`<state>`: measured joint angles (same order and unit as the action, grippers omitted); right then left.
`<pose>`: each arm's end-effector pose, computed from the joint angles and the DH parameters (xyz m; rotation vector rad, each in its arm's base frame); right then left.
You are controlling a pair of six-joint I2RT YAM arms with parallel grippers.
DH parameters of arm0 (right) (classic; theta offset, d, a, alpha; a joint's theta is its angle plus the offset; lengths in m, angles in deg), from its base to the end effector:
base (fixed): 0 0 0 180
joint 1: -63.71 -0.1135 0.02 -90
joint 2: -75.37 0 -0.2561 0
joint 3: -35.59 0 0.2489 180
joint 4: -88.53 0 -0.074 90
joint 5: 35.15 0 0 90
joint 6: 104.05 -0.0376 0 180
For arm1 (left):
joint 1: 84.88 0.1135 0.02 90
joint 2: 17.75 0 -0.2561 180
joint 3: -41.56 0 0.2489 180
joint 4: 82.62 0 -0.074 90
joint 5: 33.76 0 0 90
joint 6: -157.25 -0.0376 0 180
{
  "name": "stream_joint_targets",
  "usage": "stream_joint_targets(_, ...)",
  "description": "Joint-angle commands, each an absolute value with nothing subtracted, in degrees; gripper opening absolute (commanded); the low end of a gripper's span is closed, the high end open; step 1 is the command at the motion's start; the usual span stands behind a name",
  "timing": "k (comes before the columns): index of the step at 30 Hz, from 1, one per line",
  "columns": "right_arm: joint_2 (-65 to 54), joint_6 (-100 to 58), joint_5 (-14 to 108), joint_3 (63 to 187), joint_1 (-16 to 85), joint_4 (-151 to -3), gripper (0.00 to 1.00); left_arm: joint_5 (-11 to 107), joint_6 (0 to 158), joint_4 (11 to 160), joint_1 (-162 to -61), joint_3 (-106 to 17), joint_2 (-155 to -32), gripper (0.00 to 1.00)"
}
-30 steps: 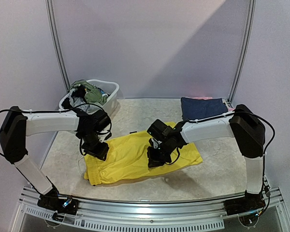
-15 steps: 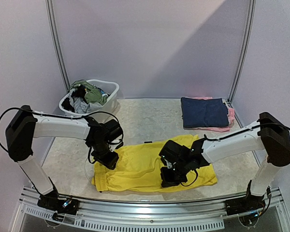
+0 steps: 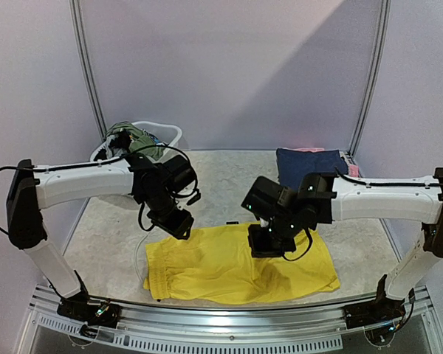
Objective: Fold and stack the mixed laundry pile
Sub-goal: Smooth out the rectangle-folded shorts at the center of the board.
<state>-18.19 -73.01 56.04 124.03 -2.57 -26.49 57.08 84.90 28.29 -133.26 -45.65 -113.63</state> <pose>0.1302 0.2943 0.2420 -0.1818 2.9254 0.4426 0.2103 -0.2358 0.2217 0.7796 2.8457 -0.1542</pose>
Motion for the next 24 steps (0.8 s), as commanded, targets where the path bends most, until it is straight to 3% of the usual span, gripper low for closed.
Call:
stream_joint_targets(1, -22.3, -69.1, 59.2, 128.3, 1.4, -22.2, 0.17, 55.4, 84.8, 22.8, -133.4, -49.0, -111.3, 0.58)
stream_joint_targets(11, -25.9, -66.7, 58.7, 127.8, 10.8, -22.3, 0.16, 45.9, 86.9, 26.0, -133.4, -39.8, -106.7, 0.53)
stream_joint_targets(24, -35.2, -59.4, 55.5, 128.4, 19.1, -25.8, 0.14, 49.7, 89.1, 32.4, -133.4, -29.3, -108.9, 0.50)
